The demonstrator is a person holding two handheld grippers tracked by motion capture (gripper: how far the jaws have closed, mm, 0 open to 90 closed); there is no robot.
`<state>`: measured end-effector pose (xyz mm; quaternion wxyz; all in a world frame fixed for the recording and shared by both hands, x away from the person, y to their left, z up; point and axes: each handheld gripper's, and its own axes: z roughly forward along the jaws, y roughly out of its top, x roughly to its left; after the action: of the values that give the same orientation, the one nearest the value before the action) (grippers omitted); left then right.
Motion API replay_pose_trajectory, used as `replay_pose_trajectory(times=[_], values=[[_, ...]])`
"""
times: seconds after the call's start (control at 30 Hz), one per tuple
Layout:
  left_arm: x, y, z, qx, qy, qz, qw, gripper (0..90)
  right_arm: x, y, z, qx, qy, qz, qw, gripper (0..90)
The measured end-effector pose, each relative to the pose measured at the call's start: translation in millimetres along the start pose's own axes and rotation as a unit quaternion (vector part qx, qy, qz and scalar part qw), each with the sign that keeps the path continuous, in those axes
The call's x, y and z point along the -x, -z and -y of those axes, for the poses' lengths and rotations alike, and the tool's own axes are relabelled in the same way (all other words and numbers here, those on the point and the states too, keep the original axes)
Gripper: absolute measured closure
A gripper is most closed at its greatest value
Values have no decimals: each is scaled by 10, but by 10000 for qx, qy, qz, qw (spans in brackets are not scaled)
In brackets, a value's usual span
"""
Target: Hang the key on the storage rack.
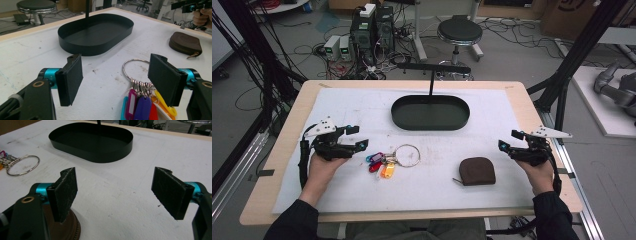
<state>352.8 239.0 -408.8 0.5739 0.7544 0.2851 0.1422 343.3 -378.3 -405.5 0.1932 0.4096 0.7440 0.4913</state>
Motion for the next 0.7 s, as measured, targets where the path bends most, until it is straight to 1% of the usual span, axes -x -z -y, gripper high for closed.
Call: replay_pose_trajectory(times=[0.07, 0.17, 0.2, 0.27, 0.33, 0.43, 0.5, 0.6, 0.67, 0.7], values=[[-1, -5, -1, -31, -27, -33, 10000, 279, 18, -9, 1, 8, -21, 27, 10000, 215], [-1, -19, -13, -39, 10, -46, 10000, 279, 30, -13, 3, -7, -9, 76, 10000, 216], [5, -40, -22, -52, 36, -88, 9999, 279, 34, -10, 5, -20, -31, 127, 9999, 215], [11, -53, -27, -61, 36, -108, 9999, 279, 41, -8, 7, -2, -56, 144, 9999, 215], [25, -90, -51, -128, -9, -172, 9998, 279, 49, -9, 9, -34, -66, 167, 9998, 215], [30, -119, -73, -179, 16, -174, 9997, 279, 47, -18, 12, -77, -76, 207, 9997, 215], [38, -144, -96, -204, 9, -193, 9996, 279, 36, -16, 11, -75, -41, 206, 9998, 215], [45, -208, -132, -227, 116, -243, 9994, 279, 22, -14, 8, -75, -3, 224, 9997, 215], [47, -230, -139, -257, 129, -229, 9993, 280, 20, -15, 8, -89, 14, 225, 9997, 215], [56, -281, -147, -352, 128, -262, 9990, 286, 18, -18, 9, -99, 10, 237, 9997, 215]])
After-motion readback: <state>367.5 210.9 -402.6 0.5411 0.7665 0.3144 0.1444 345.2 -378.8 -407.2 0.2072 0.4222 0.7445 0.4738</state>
